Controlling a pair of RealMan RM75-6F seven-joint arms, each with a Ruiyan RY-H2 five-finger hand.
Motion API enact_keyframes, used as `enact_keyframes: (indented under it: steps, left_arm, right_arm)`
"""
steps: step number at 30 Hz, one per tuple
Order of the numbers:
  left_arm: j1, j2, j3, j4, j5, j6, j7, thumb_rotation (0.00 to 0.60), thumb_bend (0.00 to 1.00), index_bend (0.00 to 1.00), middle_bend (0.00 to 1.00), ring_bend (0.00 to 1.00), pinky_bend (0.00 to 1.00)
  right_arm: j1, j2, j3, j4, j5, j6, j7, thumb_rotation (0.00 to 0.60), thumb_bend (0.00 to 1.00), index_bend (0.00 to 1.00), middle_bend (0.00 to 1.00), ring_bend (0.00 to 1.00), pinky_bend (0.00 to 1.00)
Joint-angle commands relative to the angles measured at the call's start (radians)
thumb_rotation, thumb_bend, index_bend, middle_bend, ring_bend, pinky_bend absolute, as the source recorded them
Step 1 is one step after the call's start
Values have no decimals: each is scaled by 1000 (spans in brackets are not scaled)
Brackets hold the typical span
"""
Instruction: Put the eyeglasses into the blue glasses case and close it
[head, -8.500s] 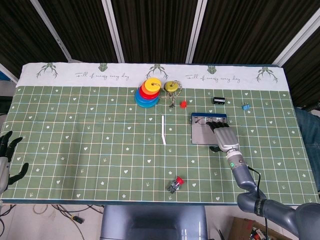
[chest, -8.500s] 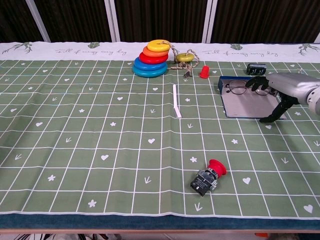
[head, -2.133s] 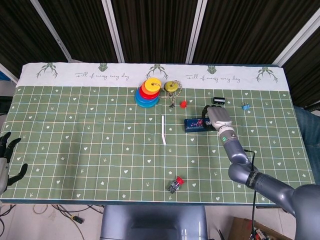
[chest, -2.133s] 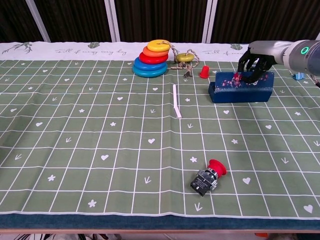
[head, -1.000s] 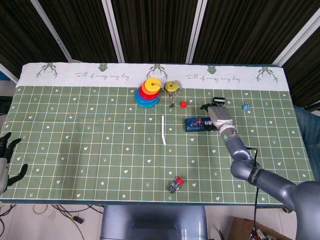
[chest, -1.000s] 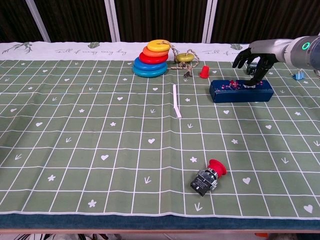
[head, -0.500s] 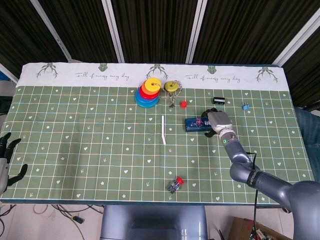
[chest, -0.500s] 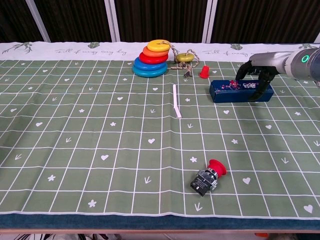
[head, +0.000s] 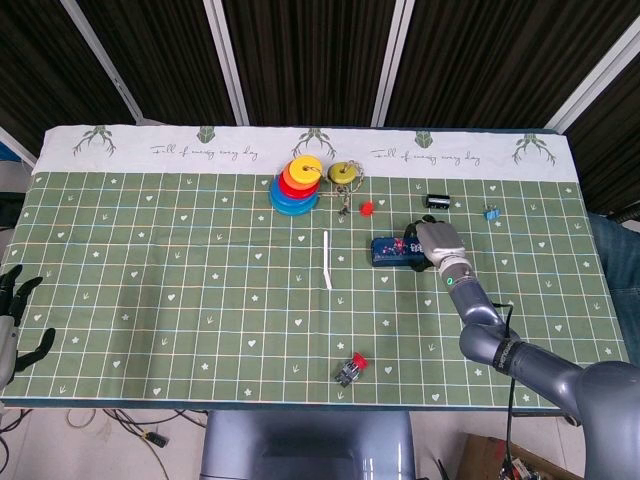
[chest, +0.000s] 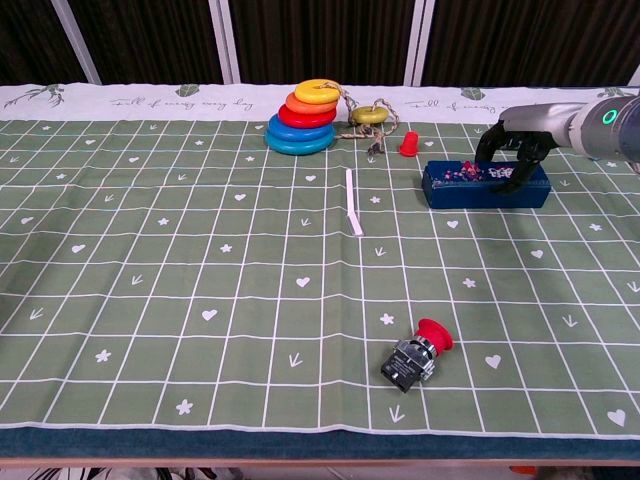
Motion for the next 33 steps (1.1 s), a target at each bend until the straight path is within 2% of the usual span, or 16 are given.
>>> enact_keyframes:
  steps: [1,7,10,14,19,22,28,33]
  left_arm:
    - [1,1,0,-1,-1,0,-1,600,315,137,0,0,0]
    - [1,1,1,-1,-1,0,0,600,315,138,0,0,0]
    - [1,1,1,-2,-2,-1,1,600,315,137,0,0,0]
    - [0,1,0,-1,-3,-1,3,600,315,138,0,0,0]
    - [0,-1,0,0,0,1,4,600,315,138,0,0,0]
    - [2,-2,-1,1,4,8,3,600,315,138,0,0,0]
    - [6,-9,-7,3,6,27,10,600,314,138,0,0,0]
    - [6,-11,-6,0,9,29,15,600,315,138,0,0,0]
  right_arm:
    - [1,-3,-1,2,4,4,-1,600,420,362,266,104,199]
    - [3,3,-8,-4,12,5,-12,600,421,350,238,99,199]
    - [2,14,-11,-18,13,3,-13,600,414,248,154,67,199]
    - [-7,55,-12,-72,4,9,-7,600,332,110,63,34,199]
    - [-55,131,-24,-195,-55,95,2,600,295,80,45,33,199]
    - [-129,197,-46,-320,-141,220,21,600,285,76,42,33,199]
    - [-332,307,-122,-532,-381,541,107,600,262,68,41,35,199]
    - [-475,371,-201,-623,-544,746,142,600,261,67,41,36,199]
